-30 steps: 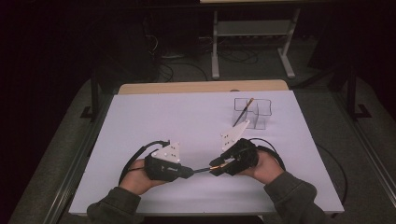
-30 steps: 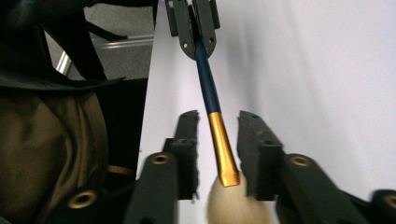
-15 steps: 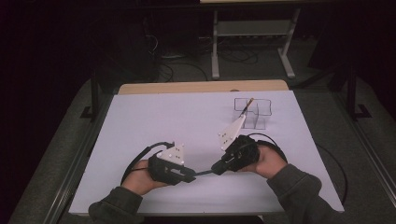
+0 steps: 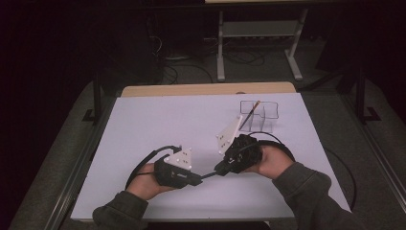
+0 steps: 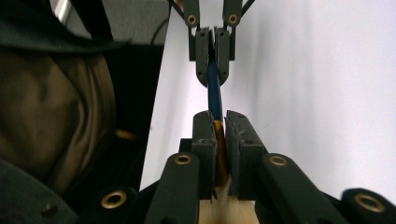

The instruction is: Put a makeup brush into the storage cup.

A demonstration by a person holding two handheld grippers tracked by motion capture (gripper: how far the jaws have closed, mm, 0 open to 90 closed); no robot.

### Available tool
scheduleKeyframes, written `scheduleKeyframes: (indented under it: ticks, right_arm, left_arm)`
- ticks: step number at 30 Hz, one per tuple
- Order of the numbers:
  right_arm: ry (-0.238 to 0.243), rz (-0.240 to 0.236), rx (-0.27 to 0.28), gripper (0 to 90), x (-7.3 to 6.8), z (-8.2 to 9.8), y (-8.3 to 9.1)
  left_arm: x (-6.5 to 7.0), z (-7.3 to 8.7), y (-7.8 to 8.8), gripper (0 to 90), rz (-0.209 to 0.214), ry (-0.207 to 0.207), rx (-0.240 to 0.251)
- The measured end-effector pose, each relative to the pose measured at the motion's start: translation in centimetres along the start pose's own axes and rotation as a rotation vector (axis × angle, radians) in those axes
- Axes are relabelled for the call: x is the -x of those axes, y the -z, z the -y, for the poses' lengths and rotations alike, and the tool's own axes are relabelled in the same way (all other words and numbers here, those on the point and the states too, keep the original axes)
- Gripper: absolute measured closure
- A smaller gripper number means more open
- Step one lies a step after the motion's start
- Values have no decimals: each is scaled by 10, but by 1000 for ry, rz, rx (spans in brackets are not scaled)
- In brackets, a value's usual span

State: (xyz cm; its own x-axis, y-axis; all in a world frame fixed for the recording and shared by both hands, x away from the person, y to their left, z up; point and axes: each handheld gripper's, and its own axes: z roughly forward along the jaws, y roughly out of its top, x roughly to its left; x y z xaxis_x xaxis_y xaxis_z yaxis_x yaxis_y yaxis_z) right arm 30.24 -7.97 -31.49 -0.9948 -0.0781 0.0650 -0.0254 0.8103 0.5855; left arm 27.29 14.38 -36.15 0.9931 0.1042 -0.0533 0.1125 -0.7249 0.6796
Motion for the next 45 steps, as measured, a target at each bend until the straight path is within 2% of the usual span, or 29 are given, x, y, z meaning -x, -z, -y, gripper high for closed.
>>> scheduleKeyframes:
  ticks: [2, 5, 12, 14, 16, 21, 23, 27, 31, 32, 33, 35, 37, 39, 41, 42, 43, 44, 45]
  right_arm:
    - [-25, 15, 31, 720, 1, 4, 1]
    - [-73, 26, 75, 647, 4, 12, 3]
    - [-141, 27, 182, 612, 7, 31, 4]
    - [-162, 9, 196, 630, 8, 33, 4]
    - [-162, 8, 197, 666, 9, 34, 4]
    - [-191, -21, 222, 754, 12, 34, 5]
    - [-188, -40, 225, 810, 14, 34, 5]
    - [-189, -72, 212, 832, 14, 33, 6]
    - [-139, -60, 147, 834, 14, 25, 7]
    - [-125, -48, 123, 834, 12, 22, 7]
    - [-109, -45, 101, 834, 11, 18, 7]
    - [-52, -16, 51, 834, 6, 10, 7]
    - [-41, -18, 32, 834, 2, 3, 7]
    - [-30, 1, 0, 834, -2, -1, 7]
    - [-12, 21, 3, 831, -3, -3, 8]
    - [-22, 26, 18, 821, -3, -2, 9]
    - [-32, 21, 40, 787, -3, -1, 10]
    - [-47, 38, 92, 712, -2, 3, 12]
    - [-68, 33, 126, 705, -1, 6, 14]
  left_arm:
    - [0, 2, 1, 842, -9, 15, 25]
    - [-1, 7, 1, 842, -23, 21, 47]
    - [-3, 15, 1, 842, -49, 45, 101]
    - [-3, 14, -1, 842, -51, 48, 102]
    - [-3, 14, -1, 842, -51, 48, 107]
    - [-3, 12, -2, 843, -55, 26, 92]
    - [-1, 12, -4, 843, -57, 30, 91]
    - [-2, 10, -6, 838, -50, 27, 82]
    - [-2, 5, -9, 755, -52, 35, 44]
    - [-2, 4, -10, 748, -38, 47, 44]
    - [-1, 1, -11, 746, -29, 42, 44]
    - [1, -3, -13, 757, -27, 31, 36]
    - [2, -6, -14, 782, -32, 17, 15]
    - [3, -7, -15, 830, -29, 4, 5]
    - [3, -7, -14, 834, -42, 5, 15]
    - [3, -7, -13, 835, -38, 11, 26]
    - [3, -6, -12, 836, -44, 17, 43]
    - [2, -5, -11, 837, -51, 24, 60]
    - [2, -5, -10, 837, -50, 25, 69]
